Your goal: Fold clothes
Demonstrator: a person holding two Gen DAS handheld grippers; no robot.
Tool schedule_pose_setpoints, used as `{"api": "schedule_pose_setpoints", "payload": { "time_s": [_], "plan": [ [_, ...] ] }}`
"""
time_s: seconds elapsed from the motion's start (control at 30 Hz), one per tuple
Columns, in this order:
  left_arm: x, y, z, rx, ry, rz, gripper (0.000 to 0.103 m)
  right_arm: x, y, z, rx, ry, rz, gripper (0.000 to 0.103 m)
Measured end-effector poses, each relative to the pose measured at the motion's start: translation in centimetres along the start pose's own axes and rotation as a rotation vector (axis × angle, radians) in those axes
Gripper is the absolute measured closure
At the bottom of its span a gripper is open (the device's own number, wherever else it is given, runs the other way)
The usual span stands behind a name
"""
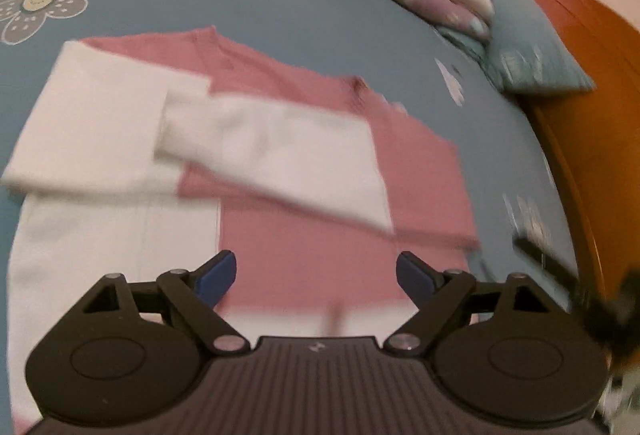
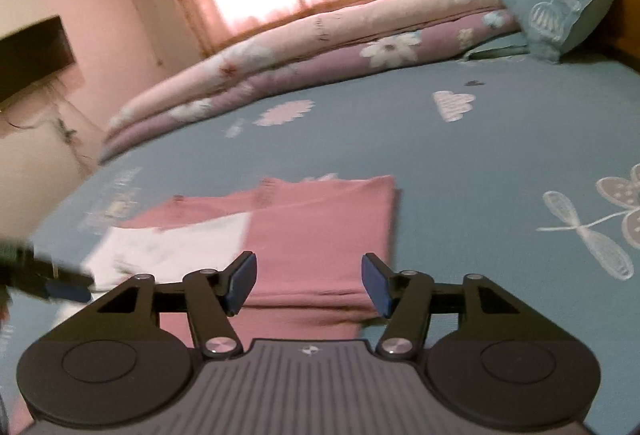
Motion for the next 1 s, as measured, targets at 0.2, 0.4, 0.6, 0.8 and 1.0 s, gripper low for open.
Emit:
{"api": "schedule_pose_setpoints", "payload": {
  "time_s": [0.2, 0.4, 0.6, 0.8, 1.0],
  "plan": [
    [6.3, 4.5, -1.4, -0.031, -0.102, 0.006, 0.013, 0.2, 6.7, 5.7, -0.022, 0.061, -0.099, 0.029],
    [11.8, 6.8, -0.6, 0.036, -0.064, 0.002, 0.01, 6.1, 9.6, 9.4, -0.166, -0.062, -0.055, 0.02],
    [17.3, 6.5, 0.4, 0.153, 0.024, 0.059, 0.01, 14.4, 10.6, 11.5, -0.211, -0.217, 0.061, 0.02],
    [20.0, 6.4, 0.5, 0.15, 0.022, 0.039, 0.01, 19.0, 11.8, 13.6, -0.396, -0.361, 0.074, 0.02],
    [21.0, 7.7, 3.5, 0.219, 0.17, -0.049, 0.01, 19.8, 10.1, 14.1, -0.528, -0.47, 0.11, 0.02]
  ]
}}
Point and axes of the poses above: each gripper's, at about its wrist camera, not at the fingertips, and y roughly against the way its jaws point, z to its left, x to its underside, the point moved 1 cm from there along -y, roughly the way its jaws point, and after that the axes turned 4 degrees about y, right-handed, at the moved point
